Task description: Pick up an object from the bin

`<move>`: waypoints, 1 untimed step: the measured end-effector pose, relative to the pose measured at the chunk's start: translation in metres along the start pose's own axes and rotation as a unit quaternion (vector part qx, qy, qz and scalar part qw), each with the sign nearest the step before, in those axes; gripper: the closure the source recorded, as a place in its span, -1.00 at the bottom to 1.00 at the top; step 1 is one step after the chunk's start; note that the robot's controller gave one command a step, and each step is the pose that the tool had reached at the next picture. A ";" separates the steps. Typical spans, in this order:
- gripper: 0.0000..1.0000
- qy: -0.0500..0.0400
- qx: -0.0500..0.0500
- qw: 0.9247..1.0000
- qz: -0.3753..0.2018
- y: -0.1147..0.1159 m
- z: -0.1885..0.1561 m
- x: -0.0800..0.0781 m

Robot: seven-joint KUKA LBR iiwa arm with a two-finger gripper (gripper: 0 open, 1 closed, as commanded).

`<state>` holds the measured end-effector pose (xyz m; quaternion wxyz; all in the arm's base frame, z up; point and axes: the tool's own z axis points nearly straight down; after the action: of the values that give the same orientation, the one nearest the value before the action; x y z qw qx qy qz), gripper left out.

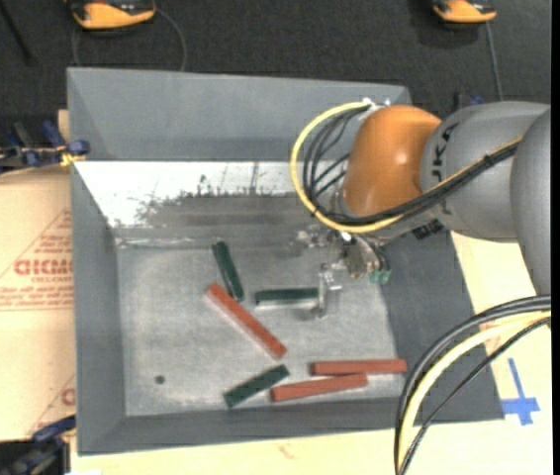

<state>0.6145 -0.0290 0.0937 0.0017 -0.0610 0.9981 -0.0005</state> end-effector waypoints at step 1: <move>-1.00 0.001 0.000 1.000 -0.021 0.003 0.024 0.003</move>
Offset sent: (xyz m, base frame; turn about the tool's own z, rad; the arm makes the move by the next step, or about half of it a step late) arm -0.0037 0.0038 -0.0237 -0.0444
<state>0.6114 -0.0267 0.0698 0.0008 -0.0815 0.9967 -0.0004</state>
